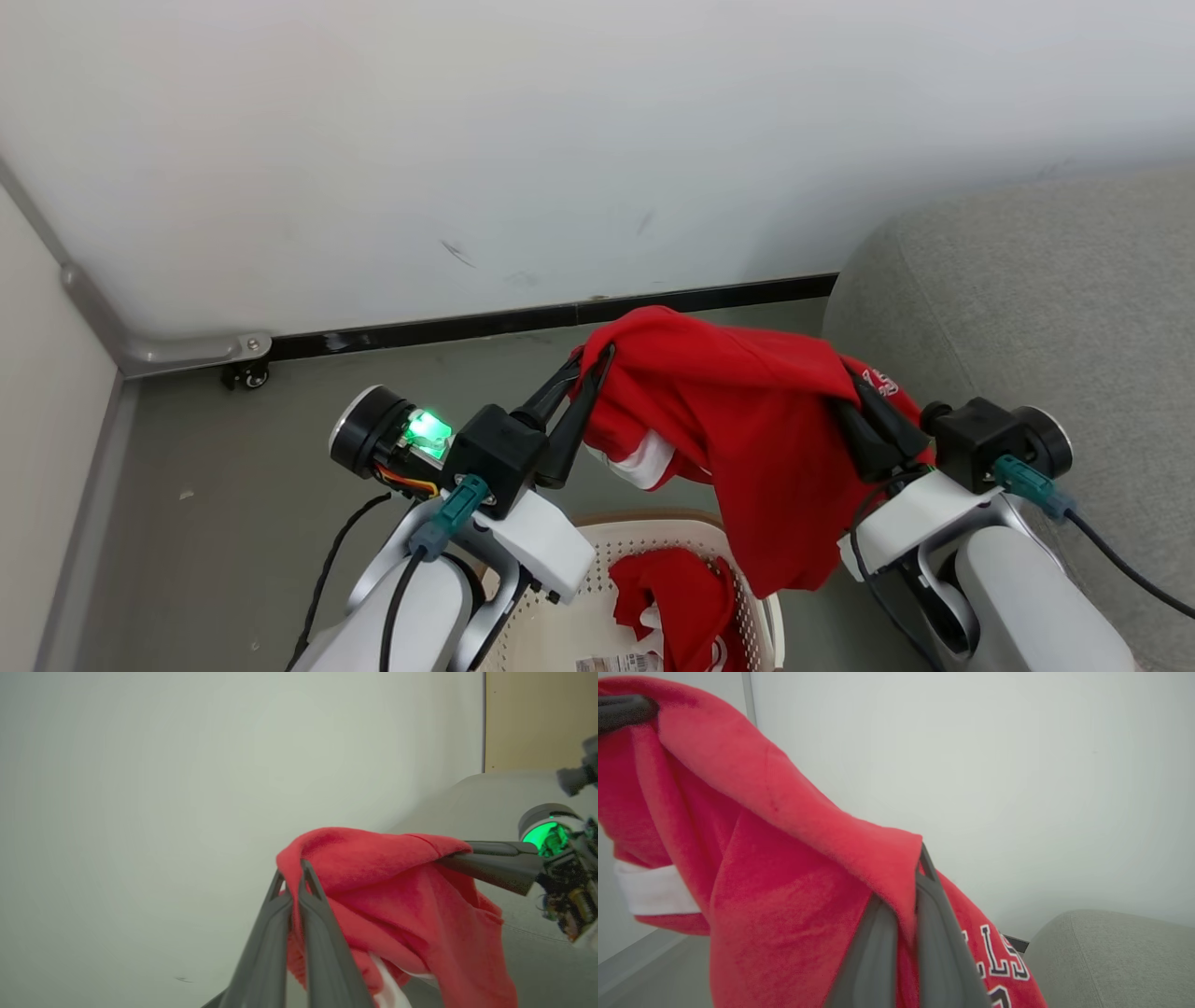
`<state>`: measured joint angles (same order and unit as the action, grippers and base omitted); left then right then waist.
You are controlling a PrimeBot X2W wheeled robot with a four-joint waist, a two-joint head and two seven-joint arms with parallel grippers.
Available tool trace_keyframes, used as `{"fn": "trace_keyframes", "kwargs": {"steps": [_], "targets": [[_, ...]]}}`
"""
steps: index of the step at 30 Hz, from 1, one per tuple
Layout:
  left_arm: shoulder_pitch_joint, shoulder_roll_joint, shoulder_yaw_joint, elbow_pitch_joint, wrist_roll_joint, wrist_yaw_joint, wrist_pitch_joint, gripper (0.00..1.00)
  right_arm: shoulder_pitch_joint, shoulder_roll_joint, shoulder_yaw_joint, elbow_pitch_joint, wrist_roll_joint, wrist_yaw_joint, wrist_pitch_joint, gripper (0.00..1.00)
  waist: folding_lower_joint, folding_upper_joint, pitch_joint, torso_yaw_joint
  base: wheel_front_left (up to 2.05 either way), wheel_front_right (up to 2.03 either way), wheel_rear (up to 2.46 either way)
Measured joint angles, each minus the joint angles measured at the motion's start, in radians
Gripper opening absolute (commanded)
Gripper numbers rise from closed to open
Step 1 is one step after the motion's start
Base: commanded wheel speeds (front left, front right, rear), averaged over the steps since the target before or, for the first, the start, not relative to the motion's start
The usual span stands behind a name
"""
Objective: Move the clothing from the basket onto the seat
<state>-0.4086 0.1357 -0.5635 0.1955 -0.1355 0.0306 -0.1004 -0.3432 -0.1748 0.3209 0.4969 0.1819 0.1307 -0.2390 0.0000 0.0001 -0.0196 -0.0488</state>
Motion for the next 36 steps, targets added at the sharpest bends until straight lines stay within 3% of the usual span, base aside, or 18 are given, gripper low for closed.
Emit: {"fn": "trace_keyframes", "kwargs": {"steps": [2, 3, 4, 6, 7, 8, 9, 19, 36], "targets": [[0.005, -0.008, 0.004, 0.005, -0.021, -0.005, -0.007, 0.06, 0.000, -0.002, -0.006, -0.012, 0.006, 0.000, 0.000, 0.00, 0.0000, 0.0000, 0.001, -0.009, 0.00, 0.00, 0.00], [0.008, -0.015, 0.009, 0.006, -0.038, -0.008, -0.010, 0.29, 0.000, -0.004, -0.007, -0.016, 0.006, 0.000, -0.001, 0.00, 0.0000, 0.0000, 0.002, -0.013, 0.00, 0.00, 0.00], [0.011, -0.021, 0.013, 0.006, -0.058, -0.015, -0.011, 0.29, 0.000, -0.007, -0.009, -0.019, 0.006, 0.000, -0.002, 0.00, 0.0000, 0.0000, 0.002, -0.017, 0.00, 0.00, 0.00], [0.016, -0.024, 0.015, 0.007, -0.078, -0.026, -0.012, 0.40, 0.001, -0.017, -0.012, -0.026, 0.008, 0.000, -0.002, 0.00, 0.0000, 0.0000, 0.004, -0.024, 0.00, 0.00, 0.00], [0.017, -0.026, 0.015, 0.007, -0.088, -0.034, -0.014, 0.58, 0.001, -0.022, -0.015, -0.030, 0.009, 0.000, -0.002, 0.00, 0.0000, 0.0000, 0.005, -0.028, 0.00, 0.00, 0.00], [0.018, -0.028, 0.018, 0.008, -0.101, -0.041, -0.016, 0.94, 0.002, -0.027, -0.016, -0.033, 0.009, 0.000, -0.002, 0.00, 0.0000, 0.0000, 0.005, -0.031, 0.00, 0.00, 0.00], [0.018, -0.028, 0.020, 0.008, -0.111, -0.049, -0.016, 1.00, 0.004, -0.031, -0.018, -0.037, 0.010, 0.000, -0.002, 0.00, 0.0000, 0.0000, 0.006, -0.035, 0.00, 0.00, 0.00], [0.018, -0.021, 0.010, 0.007, -0.172, -0.124, -0.023, 1.00, 0.016, -0.077, -0.058, -0.048, 0.022, 0.000, 0.003, 0.00, 0.0001, 0.0000, 0.013, -0.065, 0.00, 0.00, 0.00], [0.018, -0.006, -0.058, 0.006, -0.216, -0.146, -0.022, 1.00, 0.052, -0.122, -0.154, -0.071, 0.031, 0.000, 0.026, 0.00, 0.0000, 0.0000, 0.020, -0.118, 0.00, 0.00, 0.00]]}}
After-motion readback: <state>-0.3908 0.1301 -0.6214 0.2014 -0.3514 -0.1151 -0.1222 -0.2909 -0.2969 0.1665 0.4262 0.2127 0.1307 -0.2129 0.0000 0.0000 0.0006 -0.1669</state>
